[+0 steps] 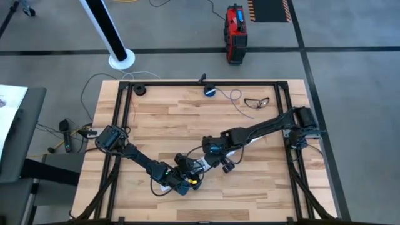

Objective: Ziptie cables
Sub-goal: Close the white cable duct

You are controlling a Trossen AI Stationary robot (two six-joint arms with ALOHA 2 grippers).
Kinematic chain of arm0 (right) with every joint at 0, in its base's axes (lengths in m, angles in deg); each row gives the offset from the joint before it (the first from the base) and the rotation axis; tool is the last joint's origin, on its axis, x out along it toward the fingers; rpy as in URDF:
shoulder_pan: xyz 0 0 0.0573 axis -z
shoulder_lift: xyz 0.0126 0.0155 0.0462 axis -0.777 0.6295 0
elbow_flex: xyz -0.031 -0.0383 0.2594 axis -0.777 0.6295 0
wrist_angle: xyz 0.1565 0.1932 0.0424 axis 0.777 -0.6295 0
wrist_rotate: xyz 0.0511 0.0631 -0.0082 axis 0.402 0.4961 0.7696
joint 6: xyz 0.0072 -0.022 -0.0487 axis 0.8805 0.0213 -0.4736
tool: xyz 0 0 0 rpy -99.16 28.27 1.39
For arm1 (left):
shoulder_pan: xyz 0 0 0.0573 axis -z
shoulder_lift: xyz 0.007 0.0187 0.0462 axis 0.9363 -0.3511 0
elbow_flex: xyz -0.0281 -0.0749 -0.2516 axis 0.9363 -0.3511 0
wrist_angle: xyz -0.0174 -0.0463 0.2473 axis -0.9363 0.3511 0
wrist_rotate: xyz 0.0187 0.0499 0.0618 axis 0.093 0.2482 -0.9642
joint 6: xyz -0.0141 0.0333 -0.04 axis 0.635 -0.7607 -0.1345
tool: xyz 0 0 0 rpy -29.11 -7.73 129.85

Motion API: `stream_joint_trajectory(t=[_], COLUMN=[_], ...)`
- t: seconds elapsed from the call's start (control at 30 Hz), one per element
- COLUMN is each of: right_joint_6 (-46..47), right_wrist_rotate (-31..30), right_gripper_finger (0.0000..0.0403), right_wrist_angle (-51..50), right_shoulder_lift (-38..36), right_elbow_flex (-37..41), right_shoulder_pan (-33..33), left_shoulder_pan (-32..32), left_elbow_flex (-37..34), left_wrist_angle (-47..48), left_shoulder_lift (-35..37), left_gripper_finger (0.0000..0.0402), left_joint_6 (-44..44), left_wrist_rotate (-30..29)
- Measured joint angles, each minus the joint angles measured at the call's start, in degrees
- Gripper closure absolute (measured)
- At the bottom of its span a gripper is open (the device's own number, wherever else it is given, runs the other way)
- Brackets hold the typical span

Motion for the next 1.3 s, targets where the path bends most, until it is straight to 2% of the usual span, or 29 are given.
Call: stream_joint_trajectory(t=[0.23,0.37,1.0,1.1,1.3], right_joint_6=[-1.98,-2.3,1.23,2.09,2.09], right_wrist_rotate=[0.55,2.53,6.51,6.39,1.49], right_gripper_finger=[0.0403,0.0403,0.0403,0.0403,0.0403], right_wrist_angle=[2.85,3.37,18.44,15.52,7.74], right_shoulder_lift=[3.8,3.95,5.5,3.94,-1.36], right_elbow_flex=[-0.27,-0.18,-0.08,-1.13,-1.66], right_shoulder_pan=[0.02,0.02,-0.88,-0.88,-1.23], left_shoulder_pan=[0.0,-0.09,-0.31,-0.33,-0.35], left_elbow_flex=[-0.03,-0.03,0.01,0.01,0.01], left_wrist_angle=[-0.31,-0.45,-1.56,-1.61,-1.6], left_shoulder_lift=[-0.02,-0.02,-0.06,-0.07,-0.07], left_gripper_finger=[0.0137,0.0138,0.0138,0.0138,0.0138], left_joint_6=[-0.74,-1.07,-4.53,-4.67,-4.89], left_wrist_rotate=[-0.21,-0.28,-0.52,-0.55,-0.56])
